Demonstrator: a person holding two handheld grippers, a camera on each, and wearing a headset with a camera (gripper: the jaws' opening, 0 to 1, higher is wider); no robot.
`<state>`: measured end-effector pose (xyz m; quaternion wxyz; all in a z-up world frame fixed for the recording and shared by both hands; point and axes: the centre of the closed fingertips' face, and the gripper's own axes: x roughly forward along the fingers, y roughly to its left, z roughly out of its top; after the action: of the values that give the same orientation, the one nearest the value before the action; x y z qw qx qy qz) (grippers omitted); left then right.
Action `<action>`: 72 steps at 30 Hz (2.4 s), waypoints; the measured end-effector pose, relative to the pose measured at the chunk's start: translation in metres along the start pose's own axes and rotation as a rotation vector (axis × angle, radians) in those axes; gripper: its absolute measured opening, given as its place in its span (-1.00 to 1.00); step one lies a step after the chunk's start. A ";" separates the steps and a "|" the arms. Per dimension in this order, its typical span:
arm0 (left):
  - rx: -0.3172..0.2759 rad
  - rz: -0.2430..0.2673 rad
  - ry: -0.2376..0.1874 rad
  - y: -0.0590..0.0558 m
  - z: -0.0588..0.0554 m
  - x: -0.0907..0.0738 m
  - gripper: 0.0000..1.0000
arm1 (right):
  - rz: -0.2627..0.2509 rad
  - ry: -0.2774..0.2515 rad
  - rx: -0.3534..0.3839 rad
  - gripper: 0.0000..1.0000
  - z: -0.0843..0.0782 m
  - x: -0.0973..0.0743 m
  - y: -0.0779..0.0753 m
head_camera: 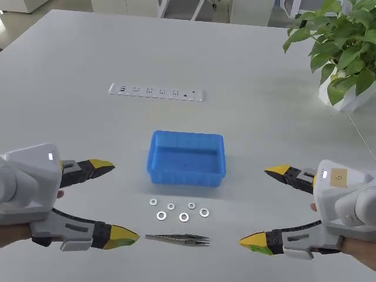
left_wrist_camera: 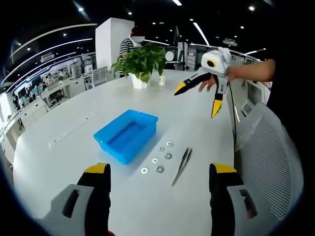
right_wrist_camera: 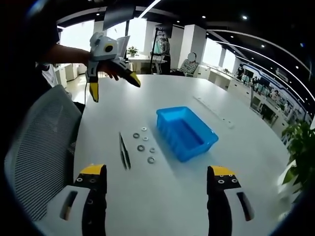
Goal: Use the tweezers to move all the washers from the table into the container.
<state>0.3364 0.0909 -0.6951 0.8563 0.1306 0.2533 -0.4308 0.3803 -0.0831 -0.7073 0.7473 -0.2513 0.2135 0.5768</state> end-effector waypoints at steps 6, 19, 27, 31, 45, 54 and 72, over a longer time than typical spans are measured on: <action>0.021 -0.045 0.035 -0.004 -0.009 0.007 0.62 | 0.062 0.032 -0.045 0.53 -0.003 0.011 0.008; 0.066 -0.153 0.088 -0.018 -0.023 0.023 0.18 | 0.179 0.082 -0.118 0.11 -0.009 0.035 0.030; 0.100 -0.205 0.134 -0.025 -0.034 0.034 -0.08 | 0.251 0.112 -0.165 -0.09 -0.012 0.049 0.042; 0.110 -0.220 0.164 -0.025 -0.040 0.039 -0.14 | 0.281 0.125 -0.181 -0.20 -0.013 0.055 0.047; 0.195 -0.264 0.253 -0.026 -0.059 0.056 -0.50 | 0.378 0.176 -0.263 -0.47 -0.017 0.082 0.067; 0.246 -0.302 0.305 -0.026 -0.070 0.066 -0.67 | 0.407 0.200 -0.291 -0.60 -0.022 0.099 0.074; 0.317 -0.348 0.363 -0.027 -0.084 0.072 -0.88 | 0.424 0.209 -0.277 -0.76 -0.026 0.108 0.079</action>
<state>0.3234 0.0636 -0.8048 0.6790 0.2924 0.3504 -0.5750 0.3296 -0.0016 -0.8036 0.5424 -0.3588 0.2564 0.7151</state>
